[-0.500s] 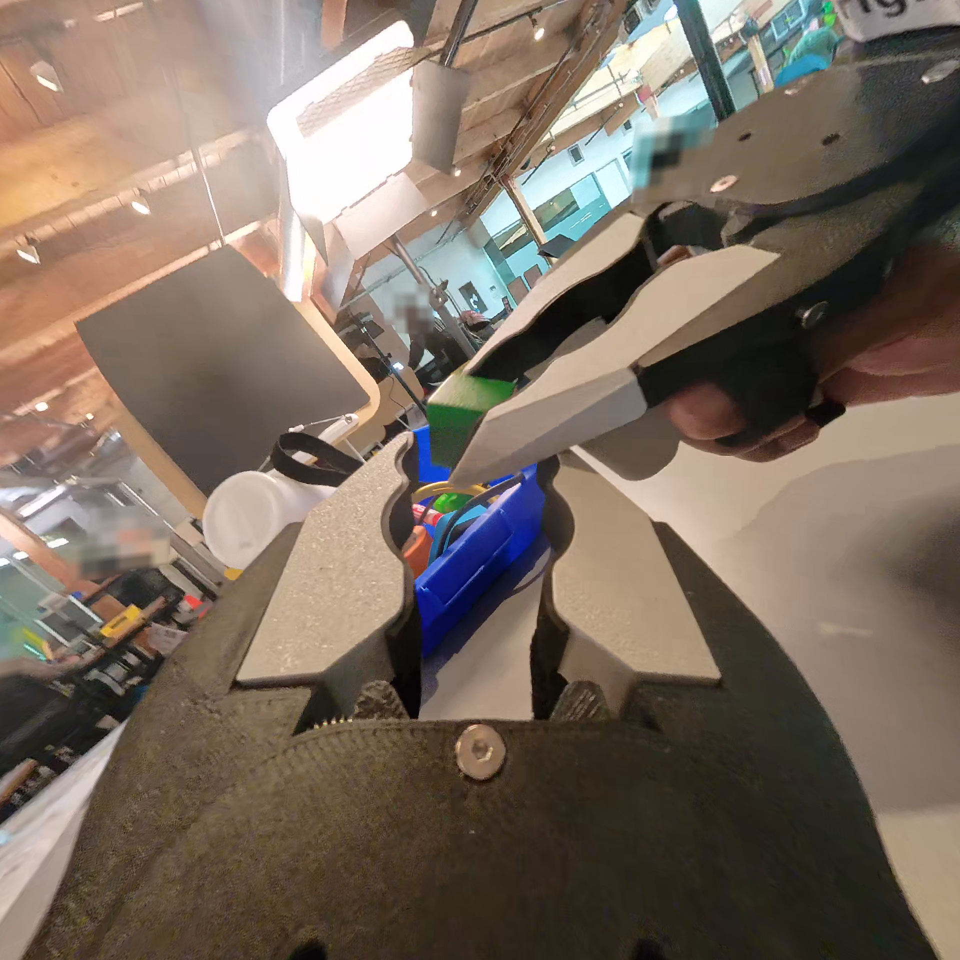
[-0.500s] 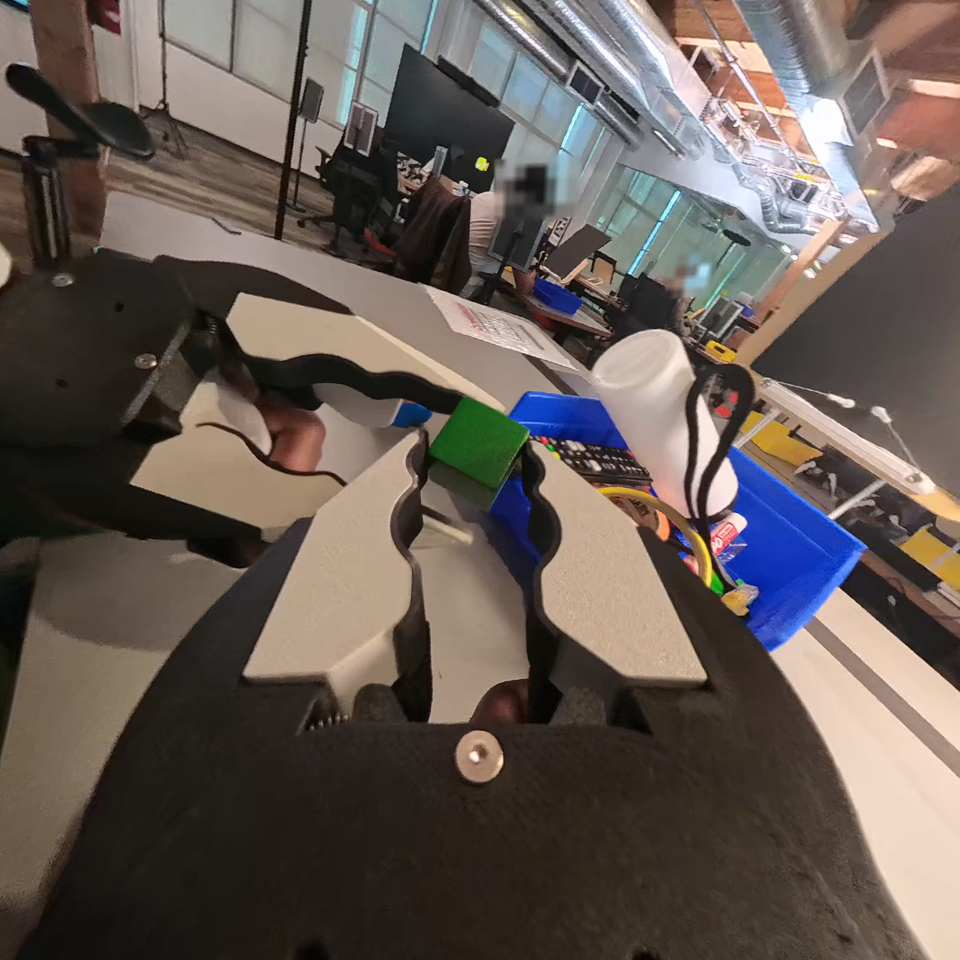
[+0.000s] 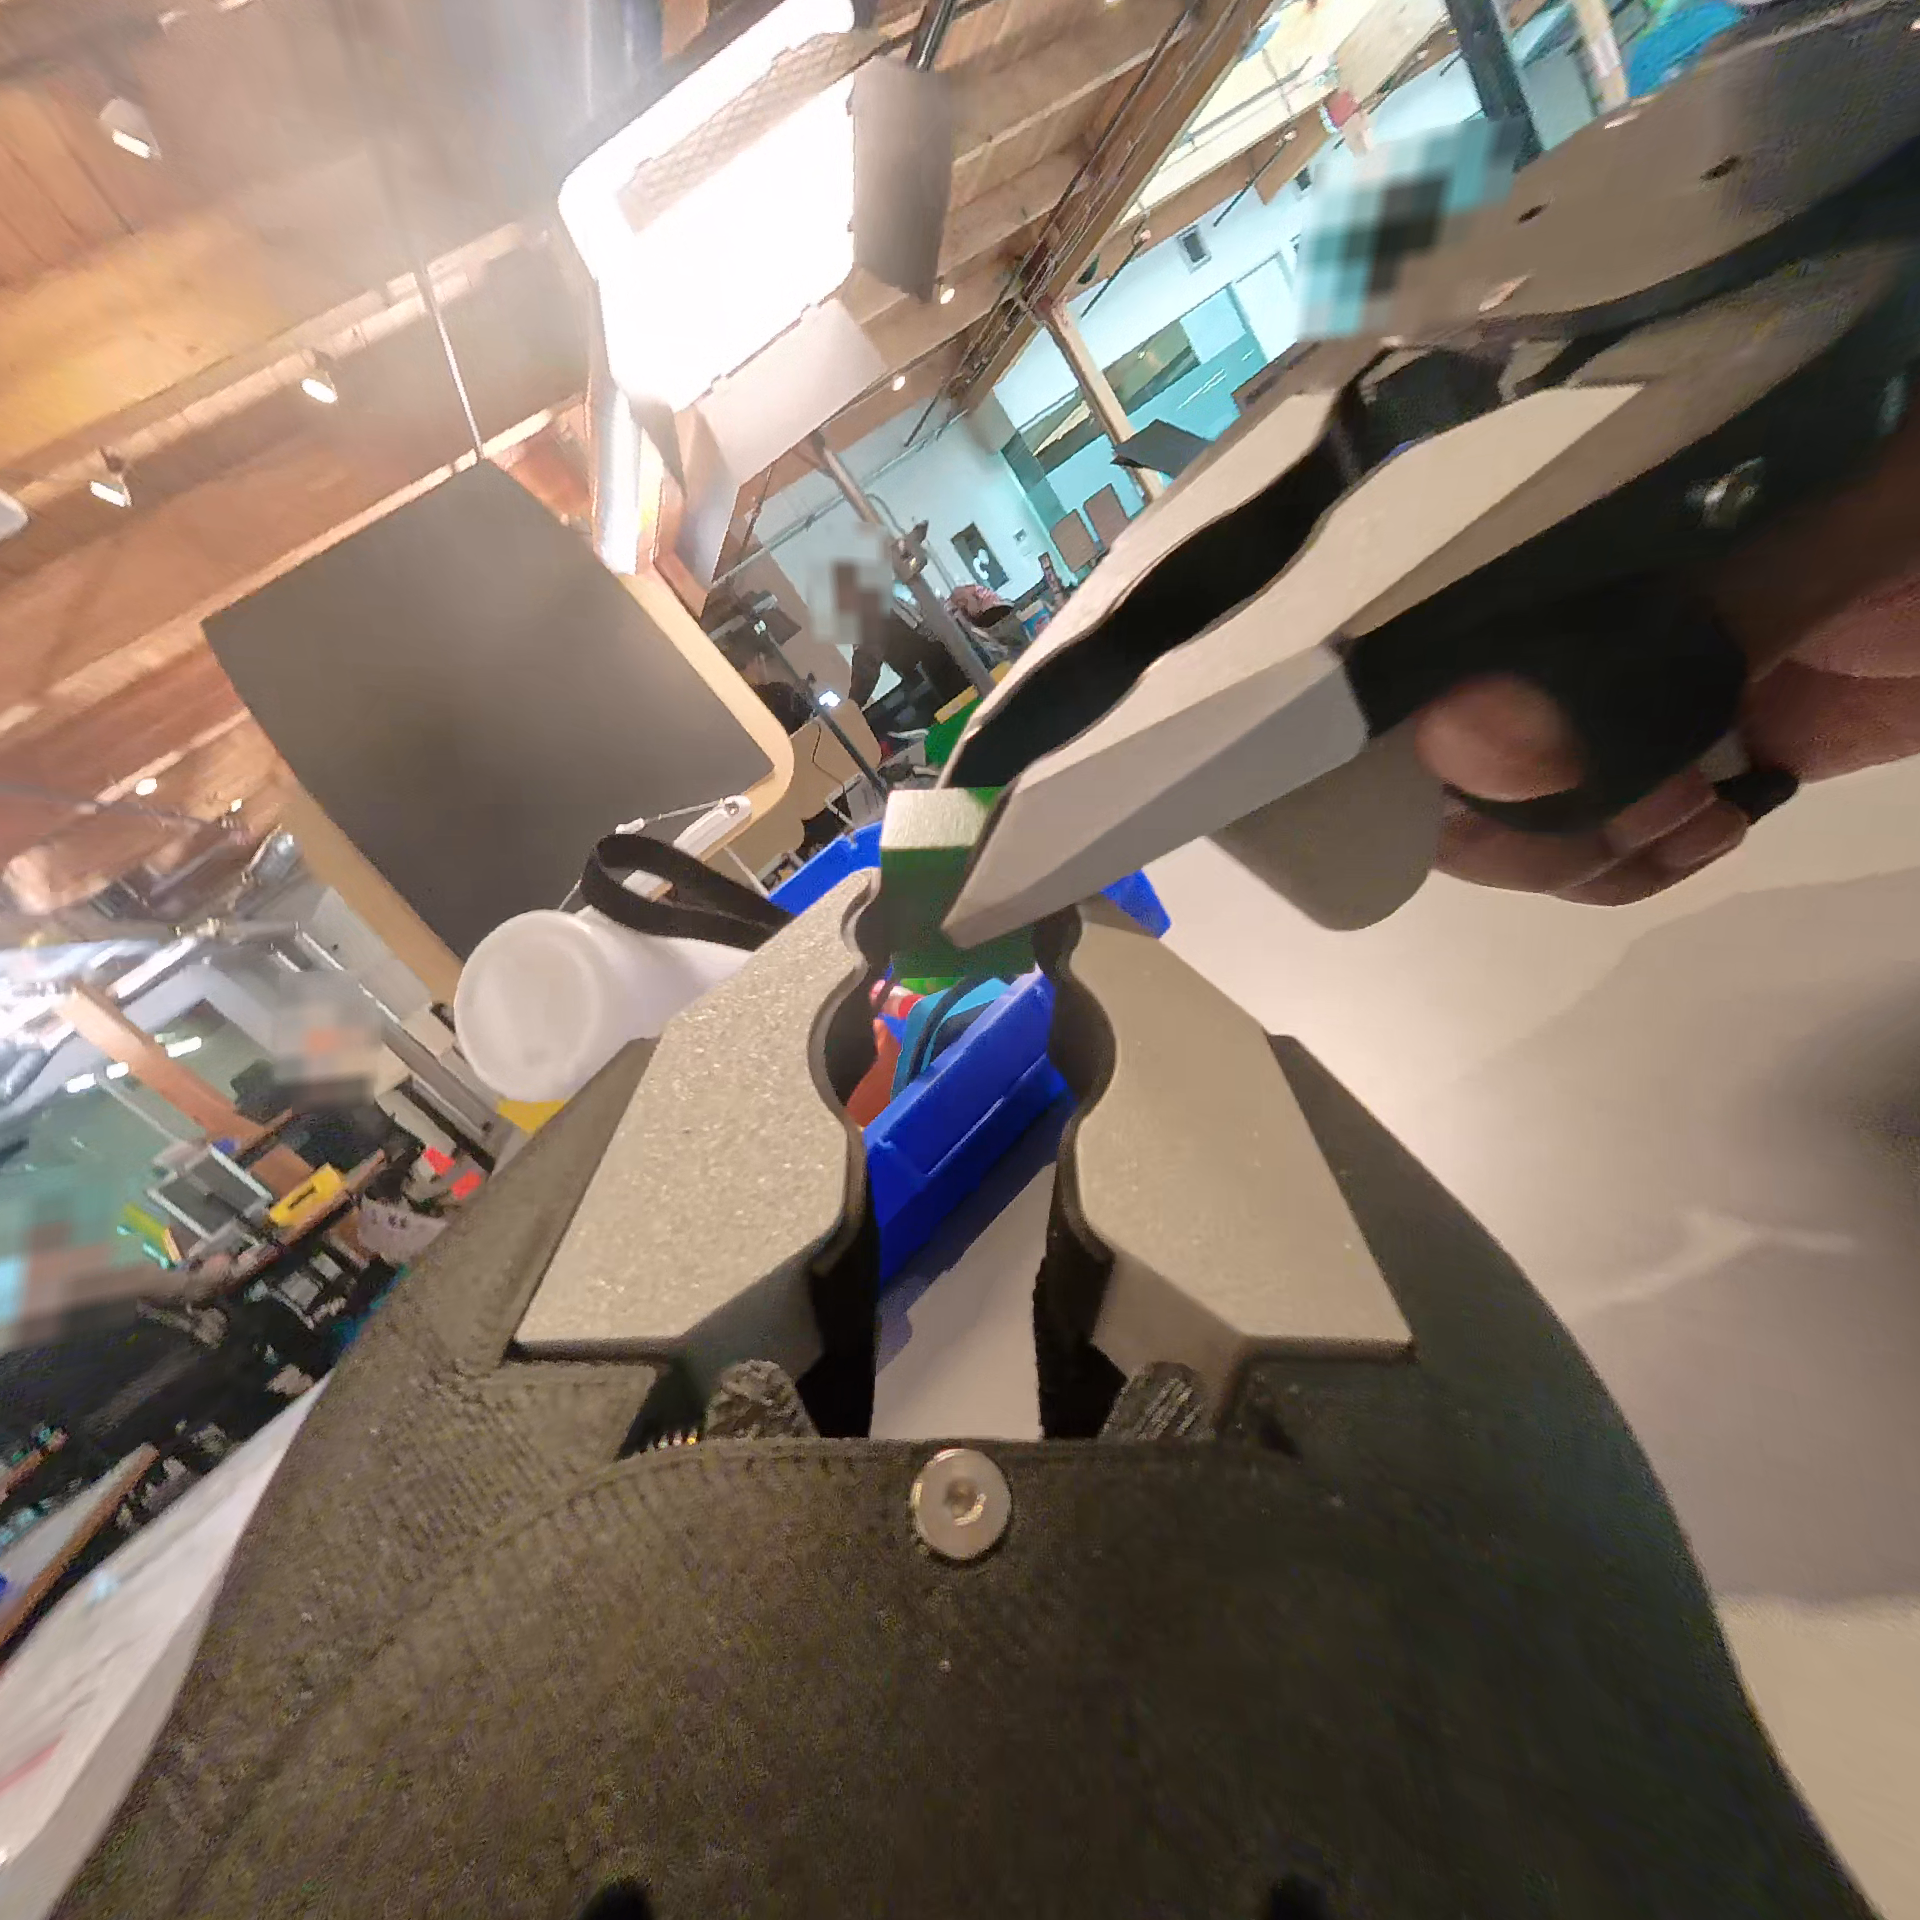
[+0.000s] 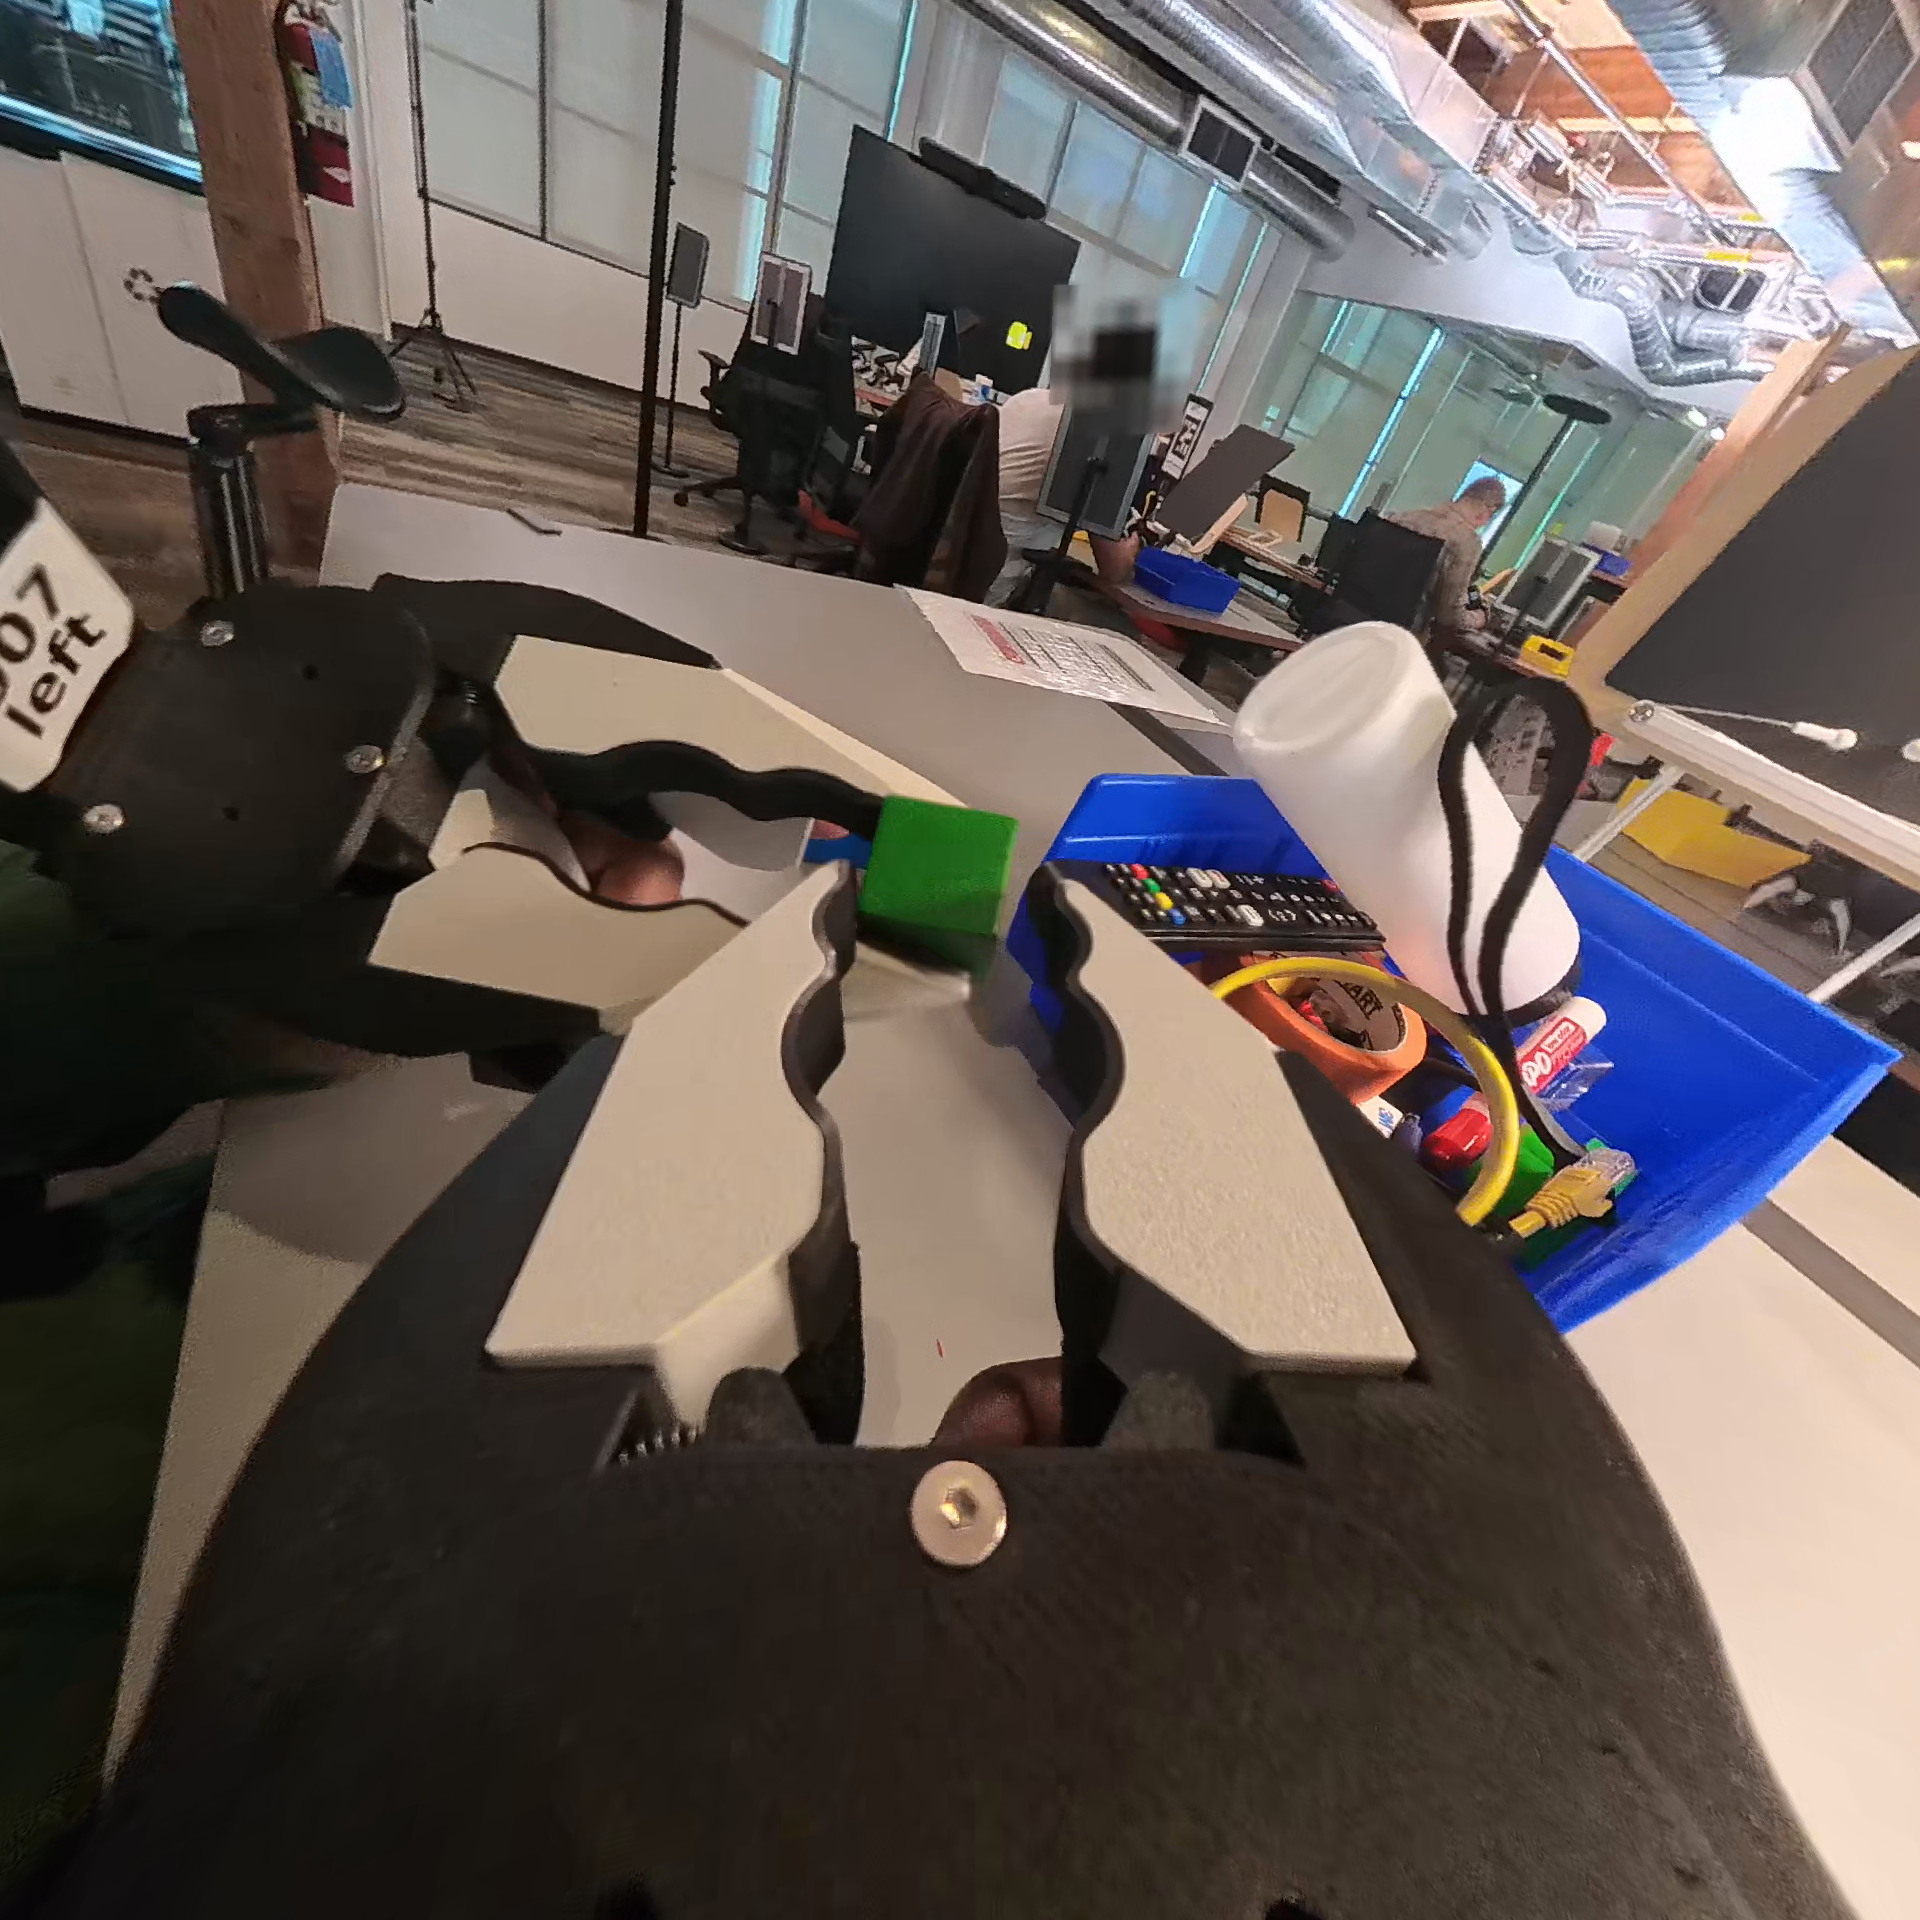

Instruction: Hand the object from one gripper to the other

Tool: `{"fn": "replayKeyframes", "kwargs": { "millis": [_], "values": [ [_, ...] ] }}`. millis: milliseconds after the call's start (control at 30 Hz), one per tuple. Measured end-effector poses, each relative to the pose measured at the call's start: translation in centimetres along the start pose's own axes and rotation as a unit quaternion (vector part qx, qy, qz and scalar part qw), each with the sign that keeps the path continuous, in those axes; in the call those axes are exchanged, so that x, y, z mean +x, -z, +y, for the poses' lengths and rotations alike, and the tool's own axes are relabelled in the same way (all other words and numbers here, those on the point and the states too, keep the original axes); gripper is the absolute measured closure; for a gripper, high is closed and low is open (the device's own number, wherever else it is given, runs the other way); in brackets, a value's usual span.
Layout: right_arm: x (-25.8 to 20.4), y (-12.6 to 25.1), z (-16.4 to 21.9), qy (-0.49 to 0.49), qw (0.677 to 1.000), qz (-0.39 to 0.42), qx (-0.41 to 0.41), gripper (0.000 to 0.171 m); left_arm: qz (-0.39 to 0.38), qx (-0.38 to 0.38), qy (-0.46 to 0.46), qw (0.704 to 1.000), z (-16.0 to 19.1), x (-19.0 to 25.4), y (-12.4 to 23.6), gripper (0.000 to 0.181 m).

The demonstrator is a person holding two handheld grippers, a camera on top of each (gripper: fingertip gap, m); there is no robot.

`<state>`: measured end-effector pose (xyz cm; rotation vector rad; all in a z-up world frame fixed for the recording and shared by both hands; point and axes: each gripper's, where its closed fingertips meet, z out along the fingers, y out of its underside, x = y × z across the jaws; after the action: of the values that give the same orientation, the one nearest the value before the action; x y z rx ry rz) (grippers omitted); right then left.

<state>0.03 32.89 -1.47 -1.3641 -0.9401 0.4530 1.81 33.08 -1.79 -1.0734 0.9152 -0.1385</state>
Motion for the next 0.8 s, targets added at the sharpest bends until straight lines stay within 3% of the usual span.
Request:
{"fn": "replayKeyframes", "kwargs": {
  "millis": [233,367,600,800],
  "values": [
    [4.9,0.8,2.7,-0.036,0.993,0.092,-0.067,0.130,-0.064,-0.090,0.037,0.993,4.1,-4.8,0.5,0.154],
    [7.9,2.0,4.0,-0.104,0.982,0.135,-0.085,0.131,-0.074,-0.176,0.062,0.980,7.3,-9.0,2.4,0.153],
    [8.0,1.7,5.6,-0.117,0.975,0.144,-0.122,0.131,-0.042,-0.338,0.201,0.919,15.4,-13.9,8.7,0.153],
    [7.9,1.6,5.7,-0.111,0.975,0.145,-0.126,0.131,-0.039,-0.420,0.222,0.879,20.3,-14.3,11.5,0.153]
  ]
}}
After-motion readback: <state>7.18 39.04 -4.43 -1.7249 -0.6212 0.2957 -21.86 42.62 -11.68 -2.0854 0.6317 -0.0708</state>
